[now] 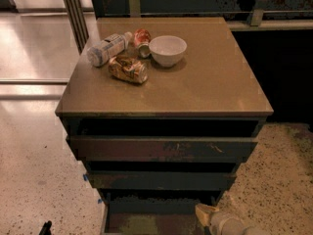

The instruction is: Open bottom drawer

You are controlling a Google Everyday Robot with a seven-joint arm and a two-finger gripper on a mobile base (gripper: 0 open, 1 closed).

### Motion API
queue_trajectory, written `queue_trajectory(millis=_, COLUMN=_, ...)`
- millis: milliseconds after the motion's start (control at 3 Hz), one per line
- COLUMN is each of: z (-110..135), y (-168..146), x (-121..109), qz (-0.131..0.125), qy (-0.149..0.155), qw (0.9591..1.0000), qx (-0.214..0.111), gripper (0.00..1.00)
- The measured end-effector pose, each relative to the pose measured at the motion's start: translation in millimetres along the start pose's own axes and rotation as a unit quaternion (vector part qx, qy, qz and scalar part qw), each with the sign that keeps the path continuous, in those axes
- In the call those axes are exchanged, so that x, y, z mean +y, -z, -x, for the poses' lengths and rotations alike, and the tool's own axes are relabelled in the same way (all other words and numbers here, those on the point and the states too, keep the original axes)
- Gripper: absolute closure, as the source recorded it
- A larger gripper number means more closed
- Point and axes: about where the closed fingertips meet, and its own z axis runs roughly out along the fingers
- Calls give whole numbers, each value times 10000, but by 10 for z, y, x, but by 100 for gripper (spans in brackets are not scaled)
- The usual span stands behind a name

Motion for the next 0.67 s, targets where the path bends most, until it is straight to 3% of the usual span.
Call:
queue_trajectory(millis=333, z=134, y=364, x=-214, qz=-449, qy=-268, qw=9971, qx=-562, gripper=100)
queue_trajectory(millis=667, z=124, y=486, x=-312, qz=-596, qy=-363, qw=9954, qx=-660, gripper=82)
